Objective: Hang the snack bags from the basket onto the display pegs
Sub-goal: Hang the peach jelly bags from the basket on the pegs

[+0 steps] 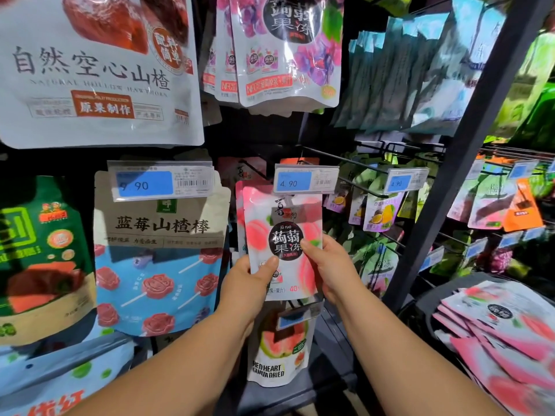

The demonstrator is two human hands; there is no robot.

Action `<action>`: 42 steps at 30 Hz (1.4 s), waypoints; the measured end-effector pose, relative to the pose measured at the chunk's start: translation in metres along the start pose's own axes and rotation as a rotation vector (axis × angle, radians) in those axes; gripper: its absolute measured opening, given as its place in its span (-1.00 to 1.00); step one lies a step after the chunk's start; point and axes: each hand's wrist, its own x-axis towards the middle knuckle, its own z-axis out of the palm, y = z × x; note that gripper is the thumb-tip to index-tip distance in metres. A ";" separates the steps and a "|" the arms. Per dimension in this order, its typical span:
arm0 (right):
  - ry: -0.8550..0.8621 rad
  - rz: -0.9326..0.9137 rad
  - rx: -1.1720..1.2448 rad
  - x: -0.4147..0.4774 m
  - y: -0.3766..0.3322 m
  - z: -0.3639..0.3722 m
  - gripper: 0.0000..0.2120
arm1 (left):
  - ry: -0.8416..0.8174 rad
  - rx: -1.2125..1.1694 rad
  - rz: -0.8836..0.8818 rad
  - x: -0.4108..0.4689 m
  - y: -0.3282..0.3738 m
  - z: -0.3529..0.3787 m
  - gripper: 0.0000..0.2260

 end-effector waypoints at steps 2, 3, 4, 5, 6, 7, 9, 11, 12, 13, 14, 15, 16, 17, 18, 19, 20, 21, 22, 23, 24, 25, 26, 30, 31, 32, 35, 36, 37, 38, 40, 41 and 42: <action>0.020 0.015 -0.013 0.003 0.000 0.004 -0.89 | 0.030 0.063 0.018 0.003 -0.002 0.001 -0.90; 0.029 0.021 -0.022 0.005 0.001 0.005 -0.89 | 0.041 0.089 0.026 0.005 -0.002 0.001 -0.92; 0.040 0.024 -0.041 0.006 0.001 0.006 -0.86 | 0.052 0.120 0.036 0.007 -0.002 0.001 -0.92; 0.050 0.025 -0.075 0.008 0.003 0.007 -0.80 | 0.059 0.154 0.052 0.008 -0.002 0.001 -0.90; 0.065 0.026 -0.117 0.009 0.004 0.006 -0.79 | 0.073 0.204 0.071 0.011 -0.003 0.001 -0.88; 0.082 0.021 -0.159 0.008 0.004 0.005 -0.75 | 0.095 0.258 0.090 0.013 -0.004 0.002 -0.85; 0.090 0.020 -0.230 0.004 0.003 0.002 -0.64 | 0.153 0.346 0.106 0.016 -0.007 0.003 -0.71; 0.117 0.015 -0.285 0.000 0.002 -0.003 -0.69 | 0.220 0.362 0.104 0.015 -0.008 0.004 -0.57; 0.142 0.016 -0.313 -0.003 0.002 -0.007 -0.73 | 0.251 0.365 0.095 0.012 -0.007 0.004 -0.52; 0.167 0.016 -0.340 -0.006 0.003 -0.011 -0.77 | 0.281 0.372 0.087 0.009 -0.005 0.005 -0.49; 0.179 0.018 -0.359 -0.009 0.003 -0.016 -0.78 | 0.299 0.378 0.089 0.007 -0.004 0.006 -0.50; 0.180 0.021 -0.377 -0.013 0.003 -0.021 -0.78 | 0.301 0.387 0.110 0.005 -0.004 0.007 -0.53; 0.174 0.022 -0.392 -0.018 0.003 -0.028 -0.79 | 0.288 0.396 0.143 0.005 -0.005 0.009 -0.58; 0.160 0.025 -0.417 -0.025 0.002 -0.034 -0.78 | 0.259 0.409 0.184 0.005 -0.008 0.011 -0.63; 0.145 0.033 -0.447 -0.032 0.000 -0.042 -0.78 | 0.212 0.421 0.219 0.004 -0.010 0.014 -0.68; 0.139 0.040 -0.485 -0.040 -0.002 -0.050 -0.78 | 0.149 0.432 0.247 0.004 -0.012 0.018 -0.72; 0.144 0.037 -0.520 -0.049 -0.006 -0.058 -0.80 | 0.078 0.445 0.267 0.003 -0.014 0.023 -0.75; 0.161 0.029 -0.551 -0.058 -0.010 -0.068 -0.85 | 0.007 0.458 0.281 0.000 -0.016 0.030 -0.77; 0.183 0.015 -0.582 -0.067 -0.016 -0.078 -0.88 | -0.060 0.465 0.291 -0.002 -0.020 0.038 -0.79; 0.211 0.001 -0.617 -0.076 -0.023 -0.090 -0.89 | -0.119 0.467 0.298 -0.004 -0.023 0.046 -0.80; 0.240 -0.007 -0.658 -0.084 -0.031 -0.103 -0.91 | -0.173 0.469 0.294 -0.007 -0.027 0.056 -0.79; 0.267 -0.014 -0.703 -0.092 -0.040 -0.117 -0.92 | -0.232 0.467 0.280 -0.011 -0.030 0.066 -0.77; 0.291 -0.023 -0.749 -0.102 -0.050 -0.130 -0.92 | -0.293 0.465 0.269 -0.014 -0.034 0.077 -0.76; 0.387 0.043 -0.999 -0.135 -0.081 -0.192 -0.90 | -0.531 0.621 0.314 -0.030 -0.044 0.127 -0.86; 0.429 0.073 -1.058 -0.141 -0.084 -0.207 -0.90 | -0.578 0.676 0.371 -0.036 -0.043 0.139 -0.89; 0.470 0.107 -1.098 -0.148 -0.085 -0.222 -0.91 | -0.628 0.722 0.425 -0.043 -0.042 0.150 -0.92; 0.509 0.202 -1.183 -0.163 -0.084 -0.250 -0.89 | -0.803 0.801 0.515 -0.059 -0.043 0.176 -0.74; 0.493 0.216 -1.216 -0.166 -0.082 -0.255 -0.85 | -0.861 0.825 0.514 -0.064 -0.046 0.181 -0.65; 0.465 0.216 -1.265 -0.167 -0.079 -0.260 -0.79 | -0.910 0.856 0.519 -0.068 -0.052 0.185 -0.58; 0.420 0.212 -1.324 -0.167 -0.077 -0.262 -0.73 | -0.946 0.895 0.537 -0.071 -0.056 0.186 -0.53; 0.306 0.223 -1.417 -0.164 -0.073 -0.264 -0.60 | -0.975 0.962 0.585 -0.074 -0.064 0.185 -0.51; 0.256 0.241 -1.457 -0.161 -0.072 -0.266 -0.55 | -0.986 0.986 0.606 -0.072 -0.065 0.183 -0.51; 0.216 0.263 -1.493 -0.158 -0.073 -0.267 -0.52 | -0.995 1.011 0.627 -0.071 -0.064 0.181 -0.51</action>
